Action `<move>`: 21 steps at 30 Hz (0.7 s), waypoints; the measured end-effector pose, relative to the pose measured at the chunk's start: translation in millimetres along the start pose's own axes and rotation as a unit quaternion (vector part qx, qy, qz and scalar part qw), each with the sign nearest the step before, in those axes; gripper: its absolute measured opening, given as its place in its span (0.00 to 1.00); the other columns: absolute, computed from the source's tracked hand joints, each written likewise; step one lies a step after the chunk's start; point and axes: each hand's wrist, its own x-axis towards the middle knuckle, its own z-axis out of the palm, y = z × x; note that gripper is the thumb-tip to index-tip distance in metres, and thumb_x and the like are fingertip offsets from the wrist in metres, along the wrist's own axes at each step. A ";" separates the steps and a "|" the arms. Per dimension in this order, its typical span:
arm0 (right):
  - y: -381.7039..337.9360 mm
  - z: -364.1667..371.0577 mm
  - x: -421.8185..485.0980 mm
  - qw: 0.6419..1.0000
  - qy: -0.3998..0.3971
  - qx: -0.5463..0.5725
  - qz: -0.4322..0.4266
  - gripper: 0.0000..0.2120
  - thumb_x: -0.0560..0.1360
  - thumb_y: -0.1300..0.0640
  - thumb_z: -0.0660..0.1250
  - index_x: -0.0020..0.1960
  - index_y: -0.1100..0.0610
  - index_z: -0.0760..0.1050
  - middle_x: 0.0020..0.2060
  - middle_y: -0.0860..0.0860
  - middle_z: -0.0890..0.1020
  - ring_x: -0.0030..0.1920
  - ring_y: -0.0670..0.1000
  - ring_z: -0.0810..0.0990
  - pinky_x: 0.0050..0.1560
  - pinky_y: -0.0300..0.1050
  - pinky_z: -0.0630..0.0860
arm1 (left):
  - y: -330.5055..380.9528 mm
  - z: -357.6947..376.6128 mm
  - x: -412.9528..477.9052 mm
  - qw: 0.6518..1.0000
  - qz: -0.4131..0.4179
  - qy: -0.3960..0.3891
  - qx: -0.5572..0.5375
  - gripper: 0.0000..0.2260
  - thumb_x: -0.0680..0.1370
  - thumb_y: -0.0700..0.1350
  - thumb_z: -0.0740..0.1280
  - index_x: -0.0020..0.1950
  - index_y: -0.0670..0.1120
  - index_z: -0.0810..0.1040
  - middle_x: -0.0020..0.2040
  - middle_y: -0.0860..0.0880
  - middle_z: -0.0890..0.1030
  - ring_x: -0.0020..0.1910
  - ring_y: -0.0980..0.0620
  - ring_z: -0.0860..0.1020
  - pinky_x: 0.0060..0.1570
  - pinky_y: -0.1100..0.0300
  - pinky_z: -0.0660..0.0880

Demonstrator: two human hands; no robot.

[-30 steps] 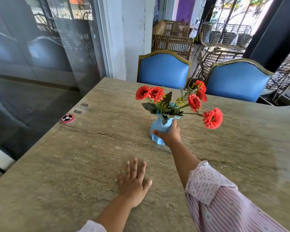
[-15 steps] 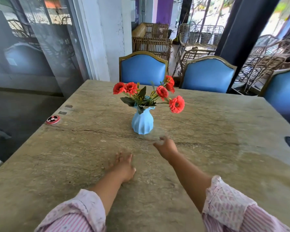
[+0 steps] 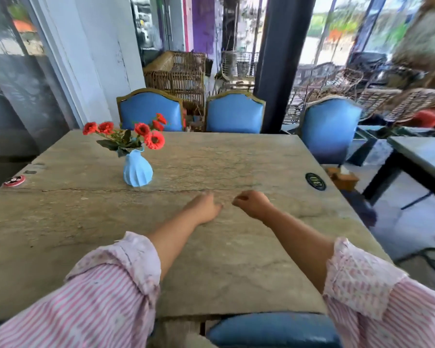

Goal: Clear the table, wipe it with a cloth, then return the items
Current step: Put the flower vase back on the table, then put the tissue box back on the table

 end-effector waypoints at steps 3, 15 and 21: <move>51.5 -42.9 -30.3 1.000 0.013 0.000 0.000 0.15 0.77 0.54 0.64 0.57 0.64 0.79 0.46 0.57 0.79 0.46 0.55 0.75 0.45 0.42 0.68 | 67.7 30.3 -8.9 1.000 0.026 -0.001 -0.002 0.24 0.80 0.53 0.58 0.71 0.41 0.65 0.70 0.39 0.69 0.66 0.42 0.72 0.64 0.53 0.71; 236.4 -162.9 -77.8 0.993 0.083 0.056 0.069 0.12 0.76 0.56 0.63 0.53 0.63 0.80 0.50 0.58 0.82 0.45 0.54 0.76 0.44 0.47 0.73 | 272.6 144.7 -1.0 0.994 0.103 -0.035 0.022 0.24 0.80 0.53 0.57 0.71 0.39 0.65 0.71 0.38 0.68 0.69 0.41 0.68 0.67 0.53 0.67; 324.7 -199.7 -54.3 0.988 0.122 0.057 0.073 0.12 0.75 0.57 0.63 0.34 0.55 0.77 0.34 0.51 0.78 0.41 0.53 0.75 0.35 0.44 0.67 | 345.3 192.0 45.8 0.990 0.127 -0.047 0.034 0.23 0.80 0.50 0.59 0.71 0.39 0.65 0.71 0.38 0.68 0.69 0.41 0.68 0.65 0.54 0.66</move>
